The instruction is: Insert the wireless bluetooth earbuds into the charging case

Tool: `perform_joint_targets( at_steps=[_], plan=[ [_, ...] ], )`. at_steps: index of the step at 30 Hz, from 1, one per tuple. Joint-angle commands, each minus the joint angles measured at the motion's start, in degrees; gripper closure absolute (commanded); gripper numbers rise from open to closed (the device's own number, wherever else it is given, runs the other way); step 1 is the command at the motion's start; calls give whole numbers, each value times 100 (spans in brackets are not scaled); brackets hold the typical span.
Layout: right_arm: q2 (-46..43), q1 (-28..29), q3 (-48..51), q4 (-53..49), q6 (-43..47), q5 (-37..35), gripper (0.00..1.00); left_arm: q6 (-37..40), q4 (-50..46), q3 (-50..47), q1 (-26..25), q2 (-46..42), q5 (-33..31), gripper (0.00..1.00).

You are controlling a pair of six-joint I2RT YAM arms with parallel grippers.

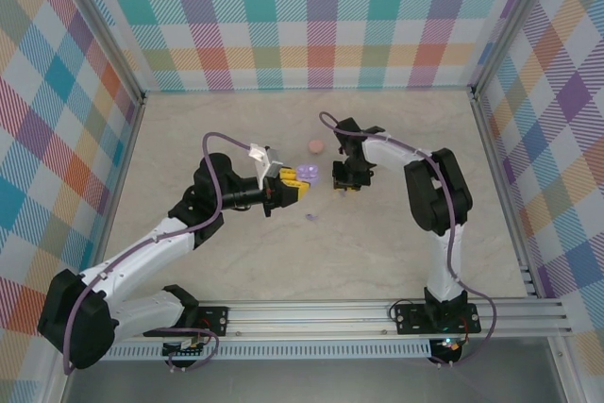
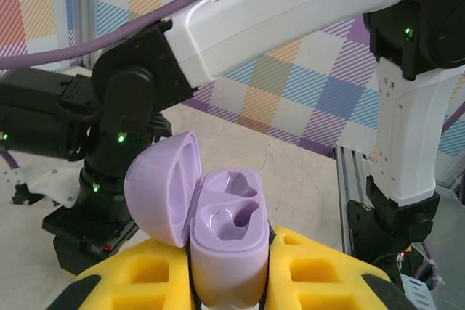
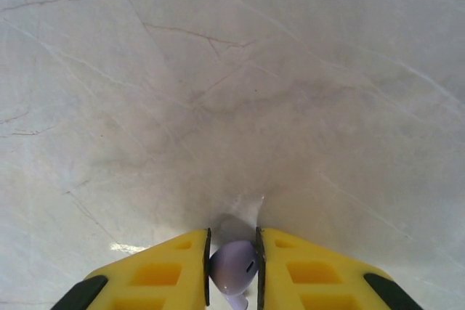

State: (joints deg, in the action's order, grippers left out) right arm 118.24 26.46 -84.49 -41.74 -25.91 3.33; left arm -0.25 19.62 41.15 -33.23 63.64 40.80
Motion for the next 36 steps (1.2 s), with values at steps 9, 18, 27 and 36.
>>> perform_joint_targets(
  at_steps=[9, 18, 27, 36],
  plan=[
    [-793, -443, 1024, 1237, -409, 1203, 77, -217, 183, 178, 12, 380, -339, 81],
    [-1496, -732, 1672, 2209, -646, 1985, 78, -485, 482, 125, 47, 741, -611, 81],
    [-2365, -892, 2073, 2813, -751, 2562, 78, -772, 856, 52, 71, 988, -928, 80],
    [-3121, -914, 2264, 3151, -869, 2918, 77, -930, 1029, -41, 78, 1050, -1336, 80]
  ],
)
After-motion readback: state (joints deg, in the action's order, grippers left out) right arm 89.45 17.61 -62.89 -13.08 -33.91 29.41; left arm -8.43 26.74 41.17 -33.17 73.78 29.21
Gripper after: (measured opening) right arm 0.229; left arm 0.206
